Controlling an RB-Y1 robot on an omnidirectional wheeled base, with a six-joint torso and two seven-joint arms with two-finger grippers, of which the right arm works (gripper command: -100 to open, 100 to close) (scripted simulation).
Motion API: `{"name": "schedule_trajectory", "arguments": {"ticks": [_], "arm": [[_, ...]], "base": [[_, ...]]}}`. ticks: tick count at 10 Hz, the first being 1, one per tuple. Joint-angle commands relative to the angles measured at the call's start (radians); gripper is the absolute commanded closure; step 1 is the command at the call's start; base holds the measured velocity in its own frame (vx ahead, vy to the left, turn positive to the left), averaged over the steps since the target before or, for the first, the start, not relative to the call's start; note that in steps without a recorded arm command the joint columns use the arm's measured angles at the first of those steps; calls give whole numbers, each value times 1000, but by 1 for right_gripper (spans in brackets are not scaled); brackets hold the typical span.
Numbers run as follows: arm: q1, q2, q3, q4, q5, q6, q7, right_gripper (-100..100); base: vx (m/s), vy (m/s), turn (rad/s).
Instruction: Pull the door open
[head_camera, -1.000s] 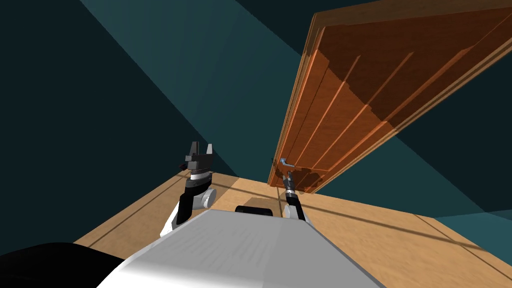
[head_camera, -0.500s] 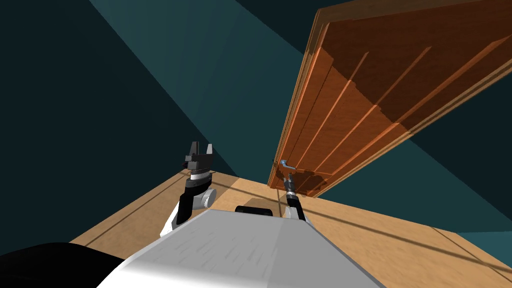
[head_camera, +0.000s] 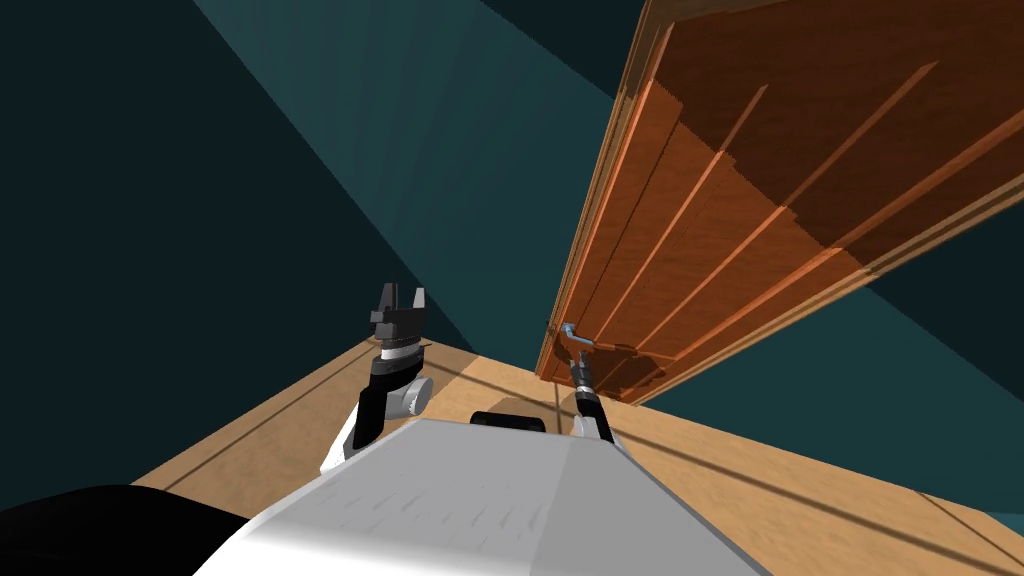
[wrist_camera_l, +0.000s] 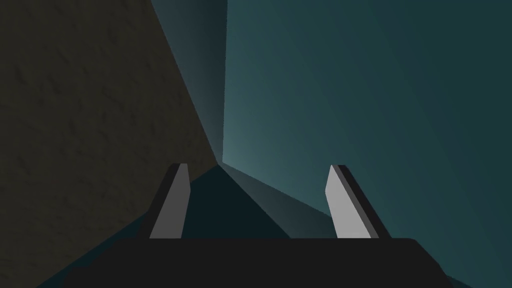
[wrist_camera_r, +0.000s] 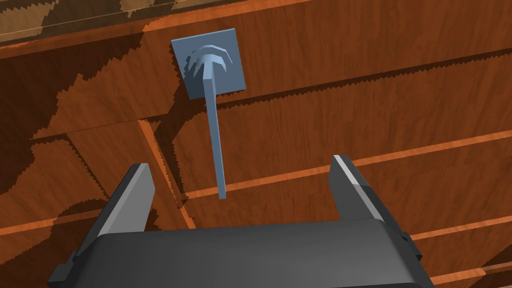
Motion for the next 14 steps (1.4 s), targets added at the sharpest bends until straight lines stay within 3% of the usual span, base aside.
{"name": "schedule_trajectory", "arguments": {"ticks": [1,4,6,12,14], "arm": [[-11,1,3,34,-3,-14,-1,-100],[-34,-9,8,109,-25,-30,-2,-100],[-30,-9,8,102,-25,-26,1,-100],[4,-81,-30,153,-58,-72,-73,-100],[10,-94,-37,162,-64,-81,-87,-100]], "base": [[35,-58,25],[39,-64,78],[21,-39,18],[165,10,136],[172,-37,87]]}}
